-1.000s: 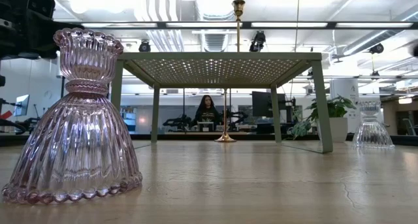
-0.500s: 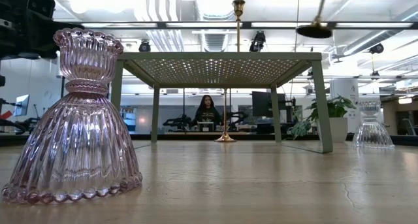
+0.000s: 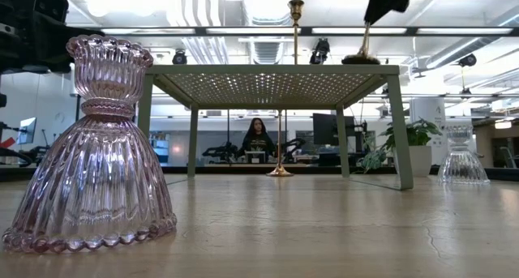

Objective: Pick & Place candle stick holders
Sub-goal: Put the gold candle stand on the shelf

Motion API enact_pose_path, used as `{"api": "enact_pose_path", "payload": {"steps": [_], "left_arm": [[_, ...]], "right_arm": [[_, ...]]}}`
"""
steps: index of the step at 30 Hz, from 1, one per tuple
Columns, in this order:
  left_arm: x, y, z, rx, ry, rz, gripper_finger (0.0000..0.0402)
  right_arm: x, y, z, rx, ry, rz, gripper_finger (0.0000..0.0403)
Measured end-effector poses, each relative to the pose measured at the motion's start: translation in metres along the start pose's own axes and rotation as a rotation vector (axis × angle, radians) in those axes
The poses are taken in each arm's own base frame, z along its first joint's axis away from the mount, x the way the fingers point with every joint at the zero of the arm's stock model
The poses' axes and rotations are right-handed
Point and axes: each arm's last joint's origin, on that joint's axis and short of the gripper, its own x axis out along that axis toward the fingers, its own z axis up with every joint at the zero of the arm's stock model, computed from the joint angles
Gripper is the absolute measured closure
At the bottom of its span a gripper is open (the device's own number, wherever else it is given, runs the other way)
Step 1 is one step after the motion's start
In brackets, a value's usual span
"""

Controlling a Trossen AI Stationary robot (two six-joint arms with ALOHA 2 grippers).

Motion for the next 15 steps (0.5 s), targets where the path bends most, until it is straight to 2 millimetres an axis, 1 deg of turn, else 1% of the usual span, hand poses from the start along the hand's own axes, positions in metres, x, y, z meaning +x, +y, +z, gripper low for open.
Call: {"api": "enact_pose_path", "payload": {"steps": [7, 11, 15], "left_arm": [[0.000, 0.000, 0.000, 0.000, 0.000, 0.000, 0.0225], [0.000, 0.000, 0.000, 0.000, 0.000, 0.000, 0.0225], [0.000, 0.000, 0.000, 0.000, 0.000, 0.000, 0.0225]], "right_arm": [[0.022, -0.010, 0.020, -0.030, 0.042, -0.015, 0.0343], [0.029, -0.010, 0.035, -0.054, 0.057, -0.017, 0.0343], [0.034, -0.009, 0.045, -0.061, 0.106, -0.013, 0.0343]]}}
